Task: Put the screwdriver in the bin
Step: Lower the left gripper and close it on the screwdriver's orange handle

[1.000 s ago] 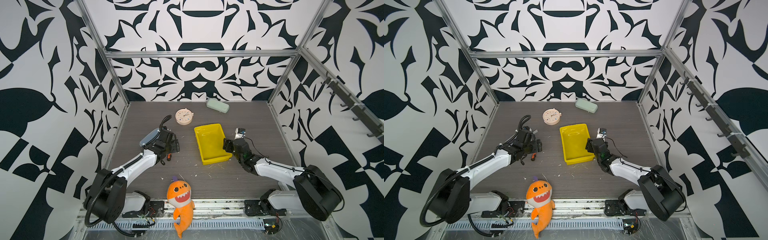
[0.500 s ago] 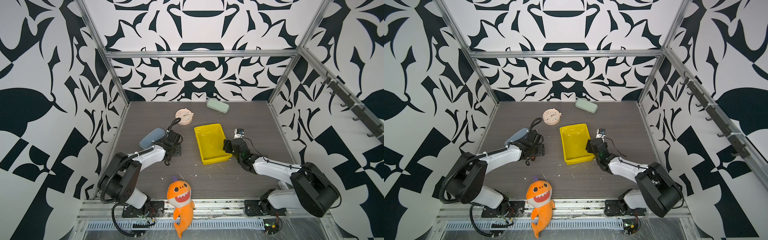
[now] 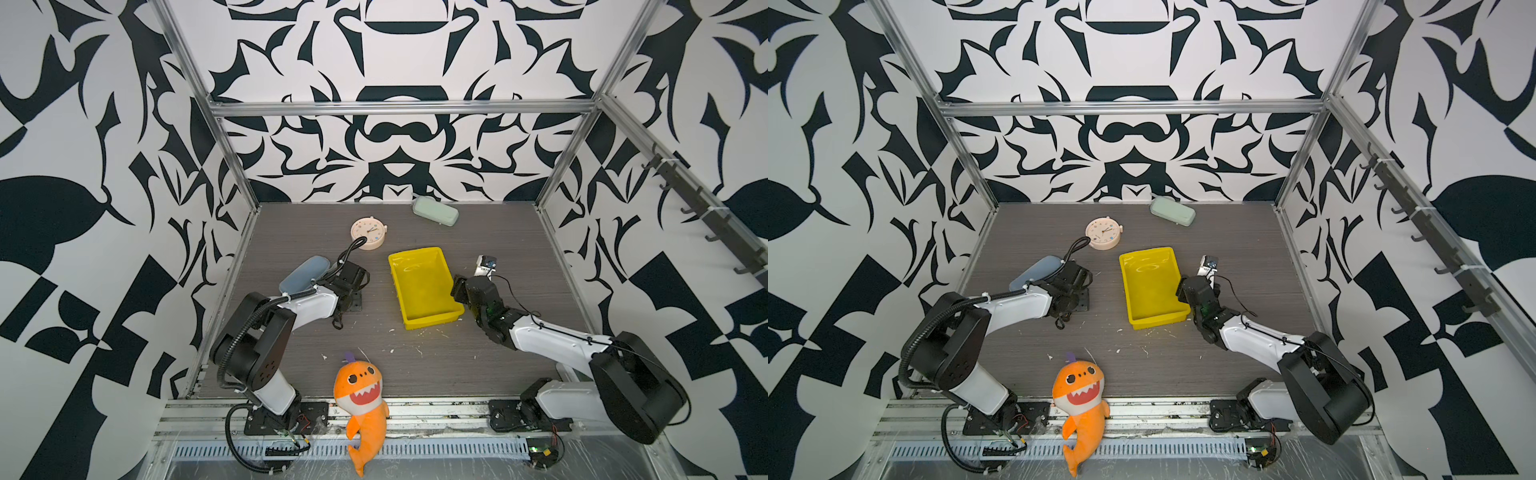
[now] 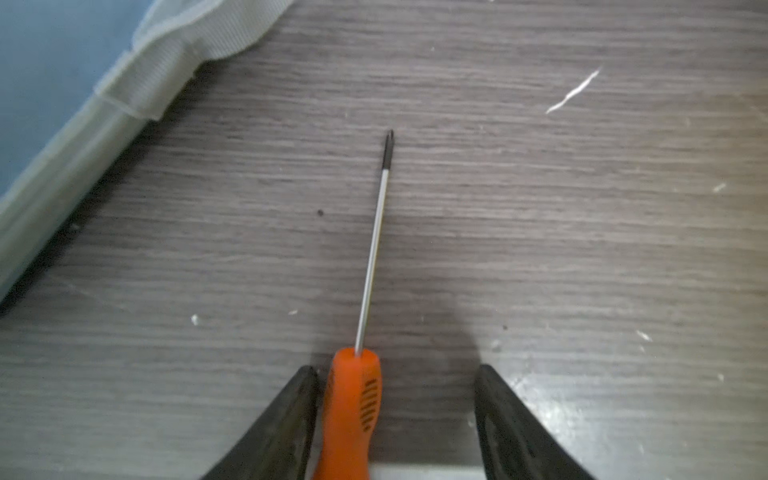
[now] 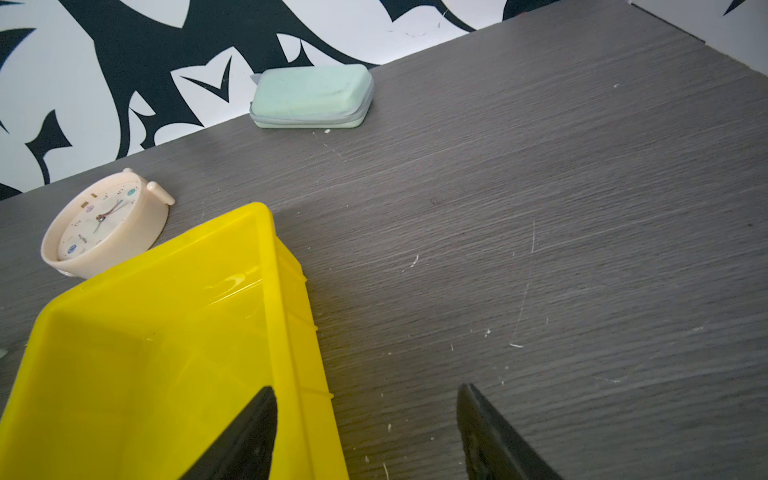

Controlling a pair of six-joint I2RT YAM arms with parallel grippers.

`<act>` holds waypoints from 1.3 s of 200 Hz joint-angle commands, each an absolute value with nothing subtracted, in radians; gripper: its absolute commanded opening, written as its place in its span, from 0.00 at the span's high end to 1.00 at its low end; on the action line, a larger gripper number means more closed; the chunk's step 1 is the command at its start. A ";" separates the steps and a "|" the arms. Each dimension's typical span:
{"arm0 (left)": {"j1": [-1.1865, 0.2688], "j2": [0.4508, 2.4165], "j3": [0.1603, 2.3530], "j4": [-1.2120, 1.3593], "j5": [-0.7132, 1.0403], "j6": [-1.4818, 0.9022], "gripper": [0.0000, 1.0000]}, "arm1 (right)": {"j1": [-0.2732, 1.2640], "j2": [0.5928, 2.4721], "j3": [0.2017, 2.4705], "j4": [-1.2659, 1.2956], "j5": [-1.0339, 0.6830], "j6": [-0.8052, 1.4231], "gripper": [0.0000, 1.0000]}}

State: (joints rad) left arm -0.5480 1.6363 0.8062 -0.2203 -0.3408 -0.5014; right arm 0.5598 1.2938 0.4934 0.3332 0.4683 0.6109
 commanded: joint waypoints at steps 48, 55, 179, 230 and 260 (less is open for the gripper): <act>-0.580 1.672 0.833 -0.269 -0.382 -0.520 0.65 | 0.560 1.249 0.476 0.360 0.507 0.639 0.29; -0.580 1.668 0.834 -0.274 -0.388 -0.520 0.69 | 0.560 1.247 0.474 0.362 0.510 0.641 0.29; -0.631 1.633 0.846 -0.351 -0.442 -0.532 0.38 | 0.560 1.252 0.472 0.365 0.512 0.653 0.29; -0.666 1.619 0.815 -0.351 -0.454 -0.576 0.50 | 0.560 1.255 0.471 0.364 0.517 0.661 0.29; -0.674 1.649 0.818 -0.363 -0.467 -0.593 0.64 | 0.560 1.252 0.469 0.362 0.522 0.663 0.29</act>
State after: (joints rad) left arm -0.6659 1.6390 0.8257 -0.3138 -0.4419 -0.5602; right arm 0.5598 1.2675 0.4702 0.3340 0.4919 0.6479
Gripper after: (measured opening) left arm 0.407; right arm 0.709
